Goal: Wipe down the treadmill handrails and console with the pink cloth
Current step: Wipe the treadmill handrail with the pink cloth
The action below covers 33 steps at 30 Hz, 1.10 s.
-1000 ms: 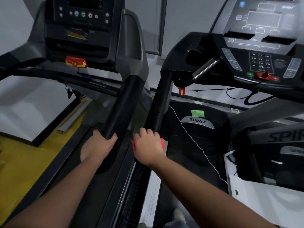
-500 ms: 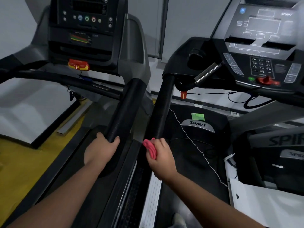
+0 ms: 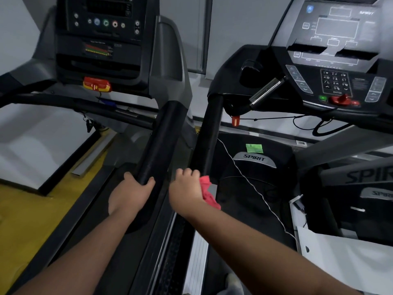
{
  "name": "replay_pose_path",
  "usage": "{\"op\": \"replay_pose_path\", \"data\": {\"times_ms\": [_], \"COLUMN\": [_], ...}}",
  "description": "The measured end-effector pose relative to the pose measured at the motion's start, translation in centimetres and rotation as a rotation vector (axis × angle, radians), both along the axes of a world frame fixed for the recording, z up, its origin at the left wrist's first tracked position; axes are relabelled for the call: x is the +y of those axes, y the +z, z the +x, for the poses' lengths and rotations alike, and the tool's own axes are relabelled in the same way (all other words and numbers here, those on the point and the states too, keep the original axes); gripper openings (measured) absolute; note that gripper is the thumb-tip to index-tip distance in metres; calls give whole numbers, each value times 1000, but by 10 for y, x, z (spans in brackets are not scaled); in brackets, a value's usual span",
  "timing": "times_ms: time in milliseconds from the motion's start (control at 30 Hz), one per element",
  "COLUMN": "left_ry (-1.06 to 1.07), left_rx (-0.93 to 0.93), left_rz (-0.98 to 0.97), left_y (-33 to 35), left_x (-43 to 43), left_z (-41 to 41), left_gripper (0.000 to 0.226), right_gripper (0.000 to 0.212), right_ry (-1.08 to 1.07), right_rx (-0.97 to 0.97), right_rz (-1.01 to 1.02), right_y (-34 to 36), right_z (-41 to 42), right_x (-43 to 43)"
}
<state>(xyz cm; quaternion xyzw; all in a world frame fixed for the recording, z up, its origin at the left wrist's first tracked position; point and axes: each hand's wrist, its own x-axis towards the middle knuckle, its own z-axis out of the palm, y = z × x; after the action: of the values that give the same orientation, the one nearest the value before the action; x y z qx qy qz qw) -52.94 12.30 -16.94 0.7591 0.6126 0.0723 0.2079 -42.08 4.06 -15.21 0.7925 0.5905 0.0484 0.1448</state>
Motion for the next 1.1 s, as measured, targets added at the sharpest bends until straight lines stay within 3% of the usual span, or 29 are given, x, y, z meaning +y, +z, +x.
{"op": "replay_pose_path", "data": {"times_ms": [133,200,267,367,533,667,767,867,1000,1100], "left_ry": [3,8,13,20,15,0,-2,0,5,6], "left_rx": [-39,-63,-69,-91,-132,-133,-114,-111,-117,-107], "left_rz": [-36,-53,-60,-69,-89,-91,-76,-79,-97,-95], "left_y": [1,1,1,2,1,0,-1,0,0,-1], "left_x": [1,2,3,4,5,7,7,7,7,7], "left_z": [-3,-5,-4,-3,-3,-2,-1,0,-1,-1], "left_gripper": [59,59,57,51,49,53,56,59,57,56], "right_gripper": [39,36,35,30,31,12,17,22,15,11], "right_ry": [138,179,185,66,-6,-417,-689,-850,-930,-784], "right_rx": [-93,49,205,352,771,1269,1607,1872,1568,1319], "right_rz": [-188,-35,264,620,804,881,756,842,1018,1067], "right_y": [-2,-5,-10,-26,-46,-62,-67,-57,-40,-37], "right_z": [-11,-5,2,15,48,55,46,32,22,13], "right_x": [9,-1,-13,-28,-49,-68,-69,-61,-54,-57]}}
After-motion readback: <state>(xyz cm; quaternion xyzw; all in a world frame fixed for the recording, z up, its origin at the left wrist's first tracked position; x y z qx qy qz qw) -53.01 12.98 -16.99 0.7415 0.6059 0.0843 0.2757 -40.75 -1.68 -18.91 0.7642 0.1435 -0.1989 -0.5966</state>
